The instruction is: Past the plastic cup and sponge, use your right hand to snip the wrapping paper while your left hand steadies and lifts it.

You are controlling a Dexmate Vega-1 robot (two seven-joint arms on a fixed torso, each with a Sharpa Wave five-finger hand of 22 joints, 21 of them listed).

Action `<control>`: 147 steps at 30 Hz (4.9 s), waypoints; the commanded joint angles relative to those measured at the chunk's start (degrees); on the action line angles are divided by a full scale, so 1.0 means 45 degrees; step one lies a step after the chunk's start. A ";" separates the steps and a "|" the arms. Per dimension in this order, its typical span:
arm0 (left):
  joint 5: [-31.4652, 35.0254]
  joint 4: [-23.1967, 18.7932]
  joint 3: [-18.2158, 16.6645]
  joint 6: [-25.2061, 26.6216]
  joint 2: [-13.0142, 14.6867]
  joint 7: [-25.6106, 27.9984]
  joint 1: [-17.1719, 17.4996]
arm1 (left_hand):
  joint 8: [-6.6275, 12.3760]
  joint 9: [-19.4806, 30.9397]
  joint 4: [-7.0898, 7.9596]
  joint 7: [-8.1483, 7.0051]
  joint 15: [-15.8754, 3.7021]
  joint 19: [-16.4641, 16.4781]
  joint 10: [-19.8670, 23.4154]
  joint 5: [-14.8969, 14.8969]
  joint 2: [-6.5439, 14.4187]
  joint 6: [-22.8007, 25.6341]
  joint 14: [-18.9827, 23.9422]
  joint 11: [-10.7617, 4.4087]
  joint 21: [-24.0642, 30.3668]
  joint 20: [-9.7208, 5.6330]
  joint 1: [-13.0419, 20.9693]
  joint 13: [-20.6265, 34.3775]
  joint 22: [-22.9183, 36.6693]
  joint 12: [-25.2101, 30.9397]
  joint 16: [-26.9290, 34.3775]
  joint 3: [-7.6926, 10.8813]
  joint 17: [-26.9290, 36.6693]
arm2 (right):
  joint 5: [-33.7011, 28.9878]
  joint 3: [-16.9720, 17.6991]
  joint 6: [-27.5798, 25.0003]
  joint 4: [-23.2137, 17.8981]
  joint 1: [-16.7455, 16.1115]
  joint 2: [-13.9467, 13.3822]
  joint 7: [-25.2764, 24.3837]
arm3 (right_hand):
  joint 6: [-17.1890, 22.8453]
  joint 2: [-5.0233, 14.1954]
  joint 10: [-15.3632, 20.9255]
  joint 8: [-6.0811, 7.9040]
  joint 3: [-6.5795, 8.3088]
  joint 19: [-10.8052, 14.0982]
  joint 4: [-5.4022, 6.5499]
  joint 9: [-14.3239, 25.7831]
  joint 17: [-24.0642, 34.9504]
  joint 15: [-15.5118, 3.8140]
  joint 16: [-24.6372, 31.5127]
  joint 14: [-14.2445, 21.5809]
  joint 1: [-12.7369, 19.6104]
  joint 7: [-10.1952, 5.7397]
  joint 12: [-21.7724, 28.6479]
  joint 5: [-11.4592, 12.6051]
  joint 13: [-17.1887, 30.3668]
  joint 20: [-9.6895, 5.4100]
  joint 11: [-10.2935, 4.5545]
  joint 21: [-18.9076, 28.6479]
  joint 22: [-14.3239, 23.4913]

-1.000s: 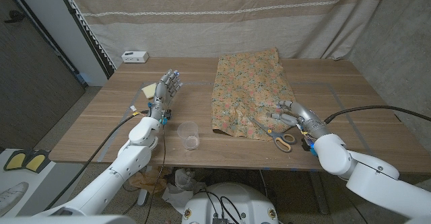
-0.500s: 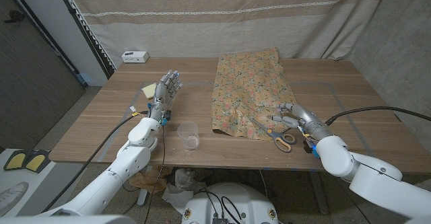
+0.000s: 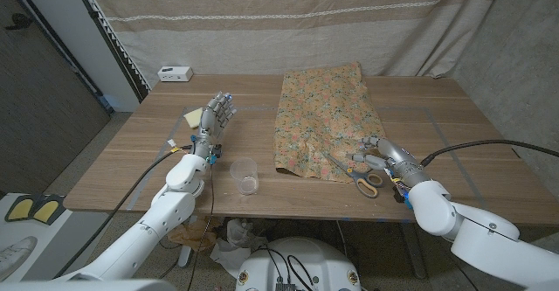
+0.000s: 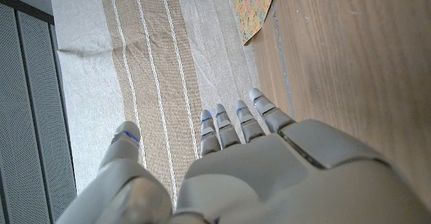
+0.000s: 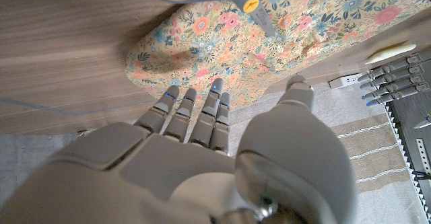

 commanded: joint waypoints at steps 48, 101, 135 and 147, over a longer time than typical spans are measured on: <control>0.0023 -0.0071 -0.0106 -0.0056 0.0103 0.0070 0.0117 | 0.0083 0.0033 0.0025 0.0294 -0.1282 0.0186 0.0162 0.0063 0.0039 0.0515 -0.0009 0.0010 -0.0350 -0.0692 0.0169 0.0048 0.0086 0.0027 0.0045 -0.0113 0.0034 | -0.3366 -0.3061 -0.2316 0.0286 0.1537 0.0198 0.0260 | 0.1855 -0.0022 0.0521 0.0748 -0.0092 0.0022 0.0059 0.0256 0.0098 -0.1168 0.0113 -0.0251 -0.0086 -0.0563 0.0825 0.0176 0.0705 -0.0178 -0.0045 0.0203 0.0075; 0.0170 -0.0213 -0.0204 -0.0125 0.0244 0.0286 0.0409 | 0.0030 0.0032 0.0031 0.0288 -0.1287 0.0214 0.0215 0.0060 0.0067 0.0540 -0.0072 -0.0057 -0.0544 -0.0655 0.0201 0.0046 0.0092 0.0022 0.0037 -0.0193 0.0032 | -0.5867 -0.4523 -0.3213 0.0792 0.2226 0.0654 0.1594 | 0.2757 0.0149 0.1406 0.1215 0.0042 -0.0561 -0.0075 0.0641 0.0129 -0.1411 0.0267 -0.0200 0.0235 -0.0649 0.1868 0.0307 0.1611 -0.0023 -0.0319 0.0189 0.0132; 0.0167 -0.0294 -0.0205 -0.0110 0.0240 0.0363 0.0552 | 0.0011 0.0032 0.0037 0.0294 -0.1276 0.0238 0.0212 0.0061 0.0084 0.0553 -0.0070 -0.0020 -0.0636 -0.0658 0.0218 0.0047 0.0095 0.0013 0.0047 -0.0241 0.0032 | -0.7329 -0.5445 -0.4244 0.0928 0.2761 0.1076 0.2393 | 0.3281 0.0457 0.1672 0.1574 0.0318 -0.0643 -0.0194 0.1025 0.0206 -0.1350 0.0301 -0.0073 0.0592 -0.0437 0.2693 0.0157 0.2337 0.0042 -0.0270 0.0231 0.0134; 0.0128 -0.0275 -0.0230 -0.0136 0.0240 0.0335 0.0571 | 0.0000 0.0032 0.0039 0.0308 -0.1269 0.0240 0.0196 0.0061 0.0088 0.0538 -0.0085 -0.0014 -0.0664 -0.0652 0.0221 0.0047 0.0096 0.0005 0.0043 -0.0259 0.0033 | -0.7886 -0.5893 -0.4702 0.1014 0.3121 0.1201 0.3059 | 0.3263 0.0422 0.1624 0.1666 0.0399 -0.0843 -0.0310 0.1204 0.0211 -0.1278 0.0247 -0.0170 0.0806 -0.0380 0.2953 0.0066 0.2623 0.0152 -0.0278 0.0178 0.0128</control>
